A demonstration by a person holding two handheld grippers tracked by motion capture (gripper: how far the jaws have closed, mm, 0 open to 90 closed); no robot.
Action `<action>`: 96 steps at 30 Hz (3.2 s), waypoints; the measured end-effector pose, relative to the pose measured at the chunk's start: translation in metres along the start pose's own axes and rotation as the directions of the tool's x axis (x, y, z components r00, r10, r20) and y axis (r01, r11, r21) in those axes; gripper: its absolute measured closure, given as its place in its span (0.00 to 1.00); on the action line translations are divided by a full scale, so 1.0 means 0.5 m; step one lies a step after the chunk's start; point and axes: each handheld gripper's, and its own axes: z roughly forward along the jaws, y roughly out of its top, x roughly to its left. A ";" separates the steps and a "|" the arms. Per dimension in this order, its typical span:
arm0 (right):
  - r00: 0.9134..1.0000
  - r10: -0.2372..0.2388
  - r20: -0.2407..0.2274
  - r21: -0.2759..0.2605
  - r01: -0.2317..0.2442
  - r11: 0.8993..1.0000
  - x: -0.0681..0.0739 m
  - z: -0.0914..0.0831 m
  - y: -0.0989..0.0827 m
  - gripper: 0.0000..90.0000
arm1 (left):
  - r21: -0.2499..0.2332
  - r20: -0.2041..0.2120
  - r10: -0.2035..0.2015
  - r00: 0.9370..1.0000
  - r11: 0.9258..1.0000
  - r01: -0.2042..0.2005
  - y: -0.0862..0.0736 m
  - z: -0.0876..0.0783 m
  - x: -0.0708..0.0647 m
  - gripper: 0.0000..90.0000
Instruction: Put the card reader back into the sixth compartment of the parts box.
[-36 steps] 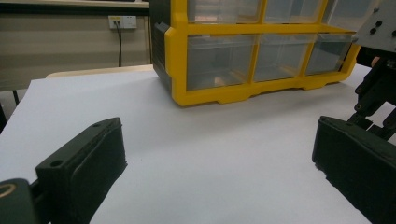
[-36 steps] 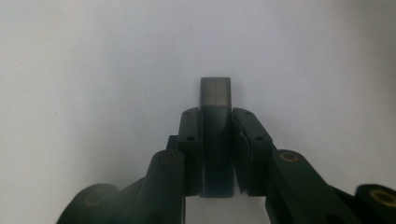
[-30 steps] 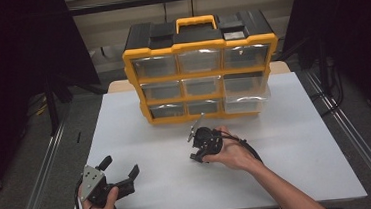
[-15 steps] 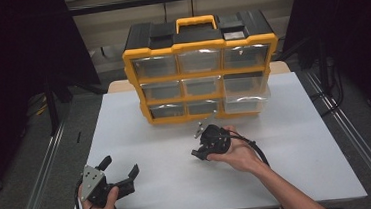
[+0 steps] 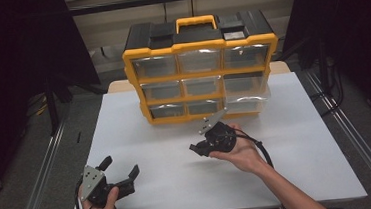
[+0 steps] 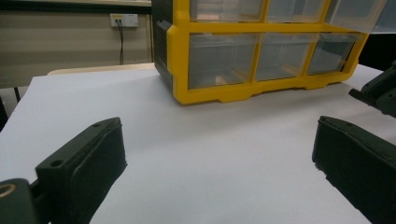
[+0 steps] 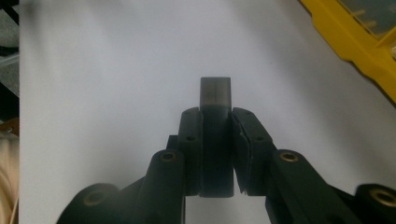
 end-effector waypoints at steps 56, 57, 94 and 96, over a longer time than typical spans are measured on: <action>1.000 -0.017 0.006 -0.235 0.018 0.972 0.004 -0.122 0.036 0.82 | 0.002 0.007 0.009 1.000 1.000 -0.009 0.000 0.000 -0.002 0.03; 1.000 -0.018 0.007 -0.241 0.019 0.970 0.003 -0.126 0.038 0.82 | 0.002 0.007 0.011 1.000 1.000 -0.011 0.000 0.000 -0.002 0.03; 0.995 -0.040 0.092 -0.260 0.063 0.963 -0.019 -0.223 0.104 0.82 | -0.013 0.000 0.010 1.000 1.000 -0.010 0.002 -0.001 -0.001 0.03; 0.994 -0.036 0.100 -0.262 0.062 0.963 -0.023 -0.231 0.106 0.82 | -0.013 0.001 0.010 1.000 1.000 -0.010 0.002 -0.001 -0.001 0.03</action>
